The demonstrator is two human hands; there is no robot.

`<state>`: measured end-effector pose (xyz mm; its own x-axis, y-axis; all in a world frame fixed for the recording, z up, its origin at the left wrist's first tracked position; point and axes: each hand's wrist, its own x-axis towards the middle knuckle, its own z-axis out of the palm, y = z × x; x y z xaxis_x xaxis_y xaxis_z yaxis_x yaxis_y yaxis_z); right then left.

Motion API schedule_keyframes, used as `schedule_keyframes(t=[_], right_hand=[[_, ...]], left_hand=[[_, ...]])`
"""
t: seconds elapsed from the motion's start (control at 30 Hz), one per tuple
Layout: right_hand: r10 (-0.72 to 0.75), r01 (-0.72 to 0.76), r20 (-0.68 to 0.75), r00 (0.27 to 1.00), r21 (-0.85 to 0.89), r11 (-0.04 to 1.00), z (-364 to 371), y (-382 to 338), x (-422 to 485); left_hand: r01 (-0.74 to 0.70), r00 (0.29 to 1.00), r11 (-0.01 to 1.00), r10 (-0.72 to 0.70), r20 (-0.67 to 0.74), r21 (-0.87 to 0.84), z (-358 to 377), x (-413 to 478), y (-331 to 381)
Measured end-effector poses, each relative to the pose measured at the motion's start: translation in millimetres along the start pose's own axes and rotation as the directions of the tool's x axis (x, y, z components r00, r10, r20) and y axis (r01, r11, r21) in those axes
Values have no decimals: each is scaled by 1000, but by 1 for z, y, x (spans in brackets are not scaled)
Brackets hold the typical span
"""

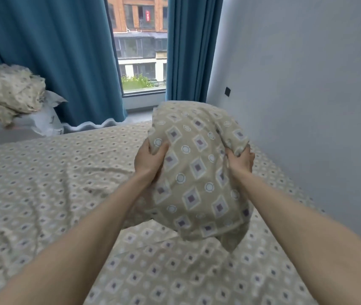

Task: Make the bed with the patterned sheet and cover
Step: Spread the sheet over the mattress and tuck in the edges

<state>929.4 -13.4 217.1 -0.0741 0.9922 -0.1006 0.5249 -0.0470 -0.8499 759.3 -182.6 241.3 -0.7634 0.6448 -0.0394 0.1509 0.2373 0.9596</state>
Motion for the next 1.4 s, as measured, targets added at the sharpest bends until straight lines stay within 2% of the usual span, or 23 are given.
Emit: schedule_keyframes(t=[0.1, 0.17, 0.27, 0.37, 0.53, 0.67, 0.8, 0.93, 1.03, 1.17, 1.3, 1.4], right_hand=[[24, -20, 59, 998, -65, 998, -26, 1, 47], [17, -8, 153, 988, -57, 998, -31, 16, 52], [107, -99, 282, 953, -43, 994, -23, 56, 34], [168, -136, 385, 908, -111, 985, -7, 92, 6], [257, -192, 455, 853, -185, 964, 23, 125, -50], [265, -142, 510, 818, -269, 953, 48, 126, -104], [236, -70, 583, 778, -293, 953, 79, 115, -163], [204, 40, 662, 721, -335, 941, 122, 105, -236], [213, 110, 717, 663, -375, 920, 166, 103, -304], [199, 167, 774, 601, -365, 916, 225, 98, -392], [226, 116, 778, 587, -357, 927, 276, 93, -480], [253, 74, 760, 599, -367, 927, 291, 100, -519]], left_hand=[[105, 945, 992, -122, 303, 72, 36, 18, 8], [126, 909, 989, -146, 391, 76, 55, 12, 1], [155, 907, 983, -182, 379, 100, 71, -1, -22], [214, 902, 966, -253, 351, 147, 65, -13, -54], [309, 908, 926, -355, 222, 218, 26, -39, -100], [355, 909, 901, -394, 132, 249, -24, -67, -130], [441, 884, 872, -463, 67, 210, -94, -103, -161], [566, 822, 810, -569, -26, 152, -186, -152, -206], [666, 746, 735, -657, -113, 126, -272, -193, -250], [740, 672, 663, -722, -165, 112, -376, -242, -309], [735, 669, 621, -730, -140, 273, -466, -278, -350], [523, 765, 607, -644, -16, 599, -499, -295, -368]])
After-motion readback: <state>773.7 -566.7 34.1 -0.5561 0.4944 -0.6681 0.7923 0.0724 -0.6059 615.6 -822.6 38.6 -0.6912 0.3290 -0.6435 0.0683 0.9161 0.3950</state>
